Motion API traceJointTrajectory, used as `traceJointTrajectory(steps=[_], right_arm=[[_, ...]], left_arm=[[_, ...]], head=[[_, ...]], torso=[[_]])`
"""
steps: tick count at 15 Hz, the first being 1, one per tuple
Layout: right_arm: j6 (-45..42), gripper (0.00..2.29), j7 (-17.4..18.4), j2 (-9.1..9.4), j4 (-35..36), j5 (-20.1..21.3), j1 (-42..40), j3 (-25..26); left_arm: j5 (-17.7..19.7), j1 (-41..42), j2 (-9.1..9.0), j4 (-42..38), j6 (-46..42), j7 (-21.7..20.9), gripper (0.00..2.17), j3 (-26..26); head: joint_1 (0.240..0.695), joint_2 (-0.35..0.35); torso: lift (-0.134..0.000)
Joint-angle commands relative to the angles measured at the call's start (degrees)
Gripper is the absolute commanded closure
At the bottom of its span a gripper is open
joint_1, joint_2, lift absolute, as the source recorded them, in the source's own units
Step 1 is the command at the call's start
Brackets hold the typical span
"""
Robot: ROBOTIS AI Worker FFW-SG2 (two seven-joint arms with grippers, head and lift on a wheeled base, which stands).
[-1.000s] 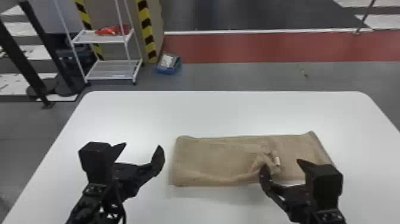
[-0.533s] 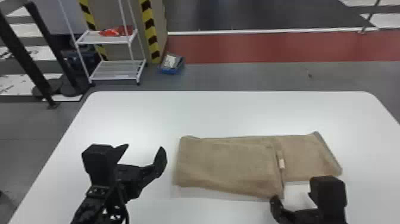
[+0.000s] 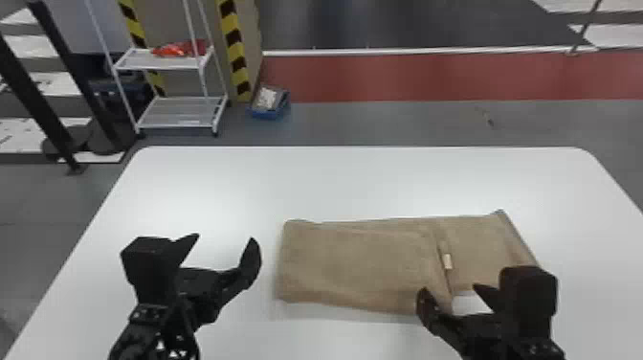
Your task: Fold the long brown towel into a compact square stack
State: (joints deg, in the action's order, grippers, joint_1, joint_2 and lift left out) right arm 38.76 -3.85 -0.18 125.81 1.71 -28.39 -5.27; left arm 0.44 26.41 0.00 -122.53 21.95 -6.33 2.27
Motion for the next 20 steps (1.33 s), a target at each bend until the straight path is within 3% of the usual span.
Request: traceJointTrajectory(steps=[1, 7, 13, 18, 20], right_arm=[[0.05, 0.17, -0.28, 0.23, -0.13, -1.89, 0.26, 0.35], [-3.64, 0.17, -0.63, 0.23, -5.76, -2.41, 5.18, 1.4], [-8.38, 0.17, -5.55, 0.23, -16.22, -2.5, 11.51, 2.72], [-9.61, 0.18, -5.64, 0.23, -18.24, -2.41, 11.95, 2.81], [-9.97, 0.29, -6.78, 0.23, -18.24, -2.5, 12.04, 2.81]], left_arm=[[0.0, 0.13, -0.15, -0.08, -0.19, 0.0, 0.03, 0.19], [0.09, -0.04, -0.15, 0.27, -0.36, -0.09, 0.03, 0.11], [0.09, -0.04, -0.15, 0.54, -0.36, -0.09, 0.03, 0.19], [0.09, -0.3, -0.15, 0.89, -0.36, -0.09, 0.03, 0.11], [0.09, -0.48, -0.15, 0.98, -0.36, -0.09, 0.02, 0.11]], head=[[0.695, 0.07], [0.695, 0.079], [0.695, 0.073], [0.695, 0.074], [0.695, 0.074]], torso=[[-0.115], [-0.115], [-0.115], [-0.115], [-0.115]])
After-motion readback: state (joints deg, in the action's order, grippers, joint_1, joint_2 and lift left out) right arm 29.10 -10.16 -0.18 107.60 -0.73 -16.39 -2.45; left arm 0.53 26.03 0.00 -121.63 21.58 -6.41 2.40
